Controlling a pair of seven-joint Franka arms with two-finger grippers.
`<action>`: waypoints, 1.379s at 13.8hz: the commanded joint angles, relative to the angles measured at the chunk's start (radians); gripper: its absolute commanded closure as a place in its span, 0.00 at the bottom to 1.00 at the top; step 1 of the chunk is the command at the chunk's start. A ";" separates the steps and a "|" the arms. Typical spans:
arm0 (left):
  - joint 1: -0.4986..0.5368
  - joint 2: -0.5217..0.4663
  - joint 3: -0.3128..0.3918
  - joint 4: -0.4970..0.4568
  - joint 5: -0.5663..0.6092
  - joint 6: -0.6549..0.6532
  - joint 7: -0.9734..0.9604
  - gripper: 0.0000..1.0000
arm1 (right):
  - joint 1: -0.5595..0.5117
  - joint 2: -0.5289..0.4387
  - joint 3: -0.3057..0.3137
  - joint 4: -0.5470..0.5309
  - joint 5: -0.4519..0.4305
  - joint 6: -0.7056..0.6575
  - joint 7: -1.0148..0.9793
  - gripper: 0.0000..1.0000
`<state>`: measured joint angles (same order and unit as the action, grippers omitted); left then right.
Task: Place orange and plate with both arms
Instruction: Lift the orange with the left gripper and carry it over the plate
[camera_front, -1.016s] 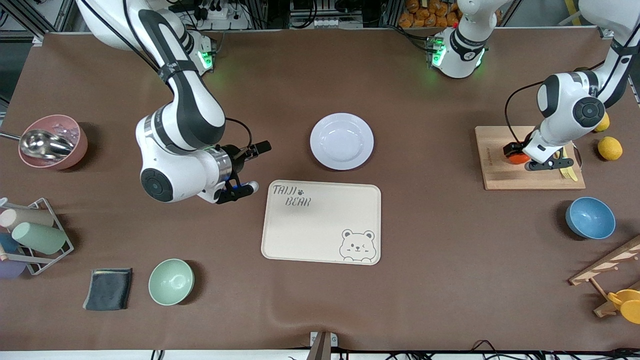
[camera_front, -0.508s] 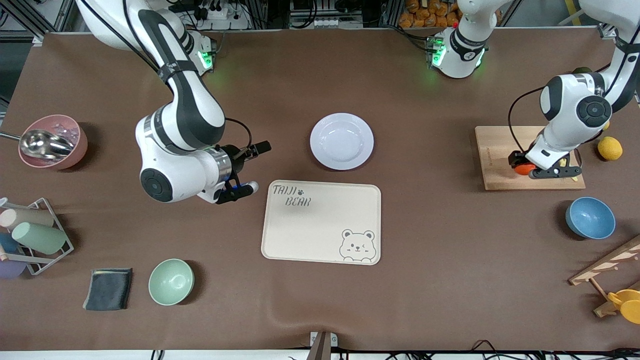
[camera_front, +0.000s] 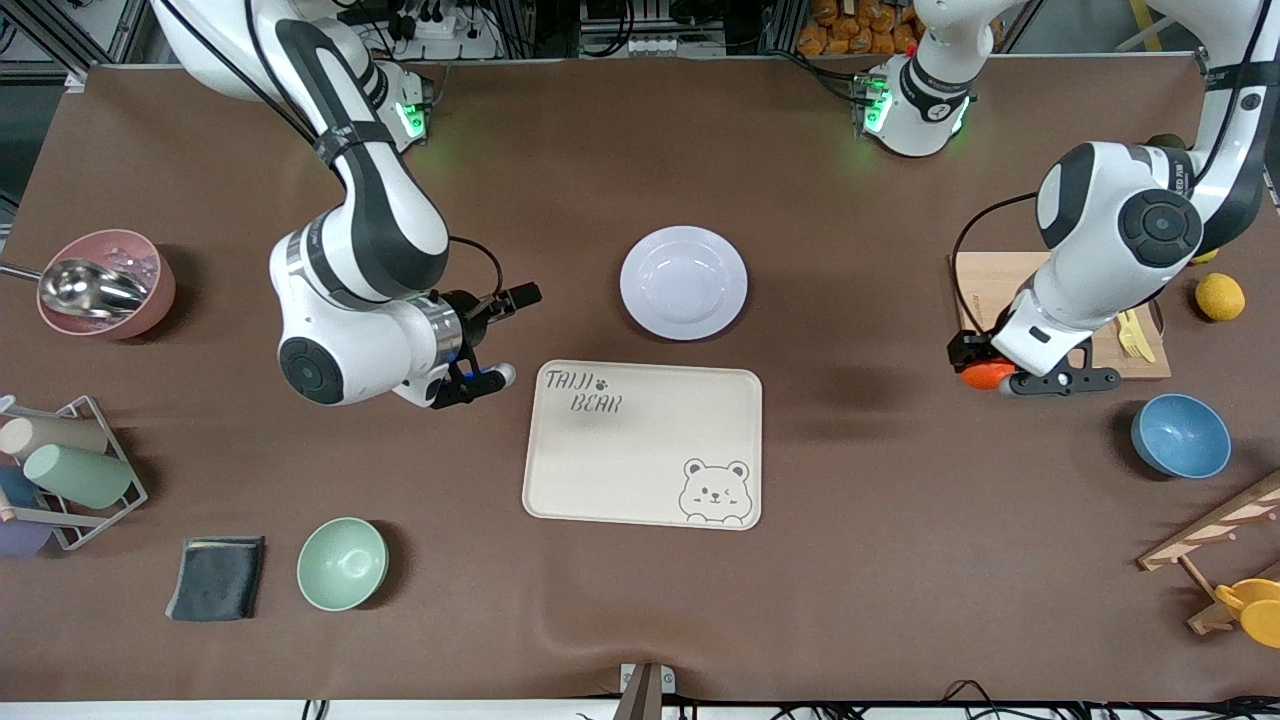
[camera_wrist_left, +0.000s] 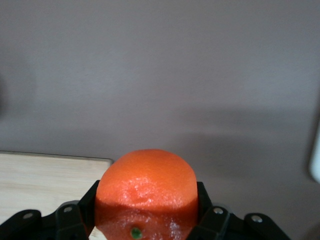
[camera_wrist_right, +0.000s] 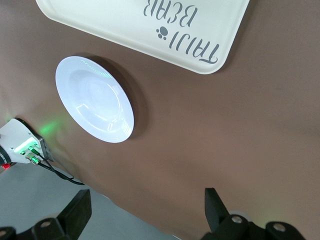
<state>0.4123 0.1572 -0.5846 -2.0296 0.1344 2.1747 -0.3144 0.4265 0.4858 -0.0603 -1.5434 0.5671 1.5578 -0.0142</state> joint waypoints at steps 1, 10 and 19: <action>-0.136 0.082 -0.001 0.168 -0.012 -0.143 -0.200 1.00 | -0.011 -0.001 0.004 0.000 0.020 -0.002 -0.004 0.00; -0.518 0.264 0.002 0.304 -0.026 -0.171 -0.840 1.00 | -0.023 0.008 0.004 0.002 0.020 0.001 -0.004 0.00; -0.739 0.418 0.000 0.175 0.102 -0.025 -1.294 1.00 | -0.025 0.016 0.004 0.002 0.020 0.001 -0.006 0.00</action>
<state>-0.3207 0.5588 -0.5874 -1.8114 0.2139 2.0734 -1.5616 0.4142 0.4944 -0.0639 -1.5439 0.5671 1.5591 -0.0144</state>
